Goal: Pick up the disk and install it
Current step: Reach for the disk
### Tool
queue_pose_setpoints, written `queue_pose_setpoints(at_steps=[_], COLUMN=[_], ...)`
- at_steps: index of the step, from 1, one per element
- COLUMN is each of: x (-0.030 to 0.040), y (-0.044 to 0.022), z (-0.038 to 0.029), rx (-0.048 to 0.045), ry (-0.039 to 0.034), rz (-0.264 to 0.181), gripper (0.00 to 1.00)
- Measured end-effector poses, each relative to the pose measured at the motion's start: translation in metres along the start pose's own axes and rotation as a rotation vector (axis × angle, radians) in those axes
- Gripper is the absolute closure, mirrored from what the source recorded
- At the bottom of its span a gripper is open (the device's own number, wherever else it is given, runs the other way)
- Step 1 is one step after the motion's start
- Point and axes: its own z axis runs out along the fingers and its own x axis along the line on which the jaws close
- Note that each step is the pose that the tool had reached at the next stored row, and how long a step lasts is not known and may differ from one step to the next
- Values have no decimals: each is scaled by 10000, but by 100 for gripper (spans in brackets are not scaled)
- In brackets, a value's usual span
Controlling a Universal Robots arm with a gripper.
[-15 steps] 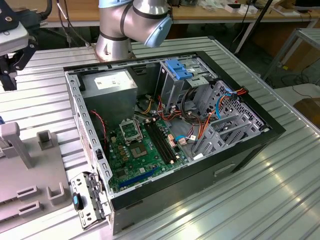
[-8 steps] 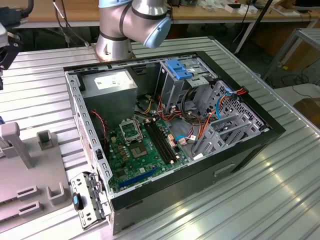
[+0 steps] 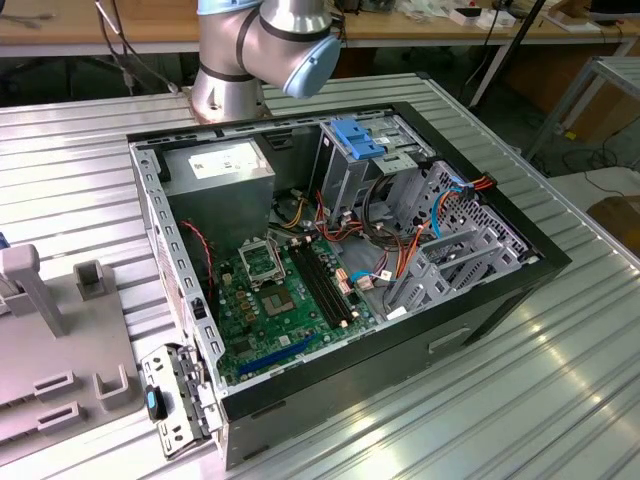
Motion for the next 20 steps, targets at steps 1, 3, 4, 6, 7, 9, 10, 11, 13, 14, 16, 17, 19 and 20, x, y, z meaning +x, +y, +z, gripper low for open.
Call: queue_pose_setpoints(at_steps=[1, 3, 4, 6, 7, 9, 10, 11, 13, 14, 16, 17, 19, 20], x=[46, 197, 246, 389, 465, 585, 612, 644, 654, 657, 672, 673, 673, 673], y=[10, 43, 55, 57, 50, 27, 13, -31, -105, -134, -174, -174, -175, -176], z=[1, 1, 1, -1, -5, -8, -9, -12, -16, -17, -18, -18, -19, -18], rx=[0, -1, 0, -1, 0, 0, 0, -1, -1, 0, 0, 0, 0, -1], ry=[0, -1, -1, -2, 0, -1, 0, -1, 0, 0, -1, -1, 0, -1], rz=[0, 0, 0, -2, -1, 0, -1, -2, 0, 0, -1, 0, -1, 0], gripper=[89, 89, 89, 89, 89, 89, 89, 89, 89, 89, 89, 89, 89, 89])
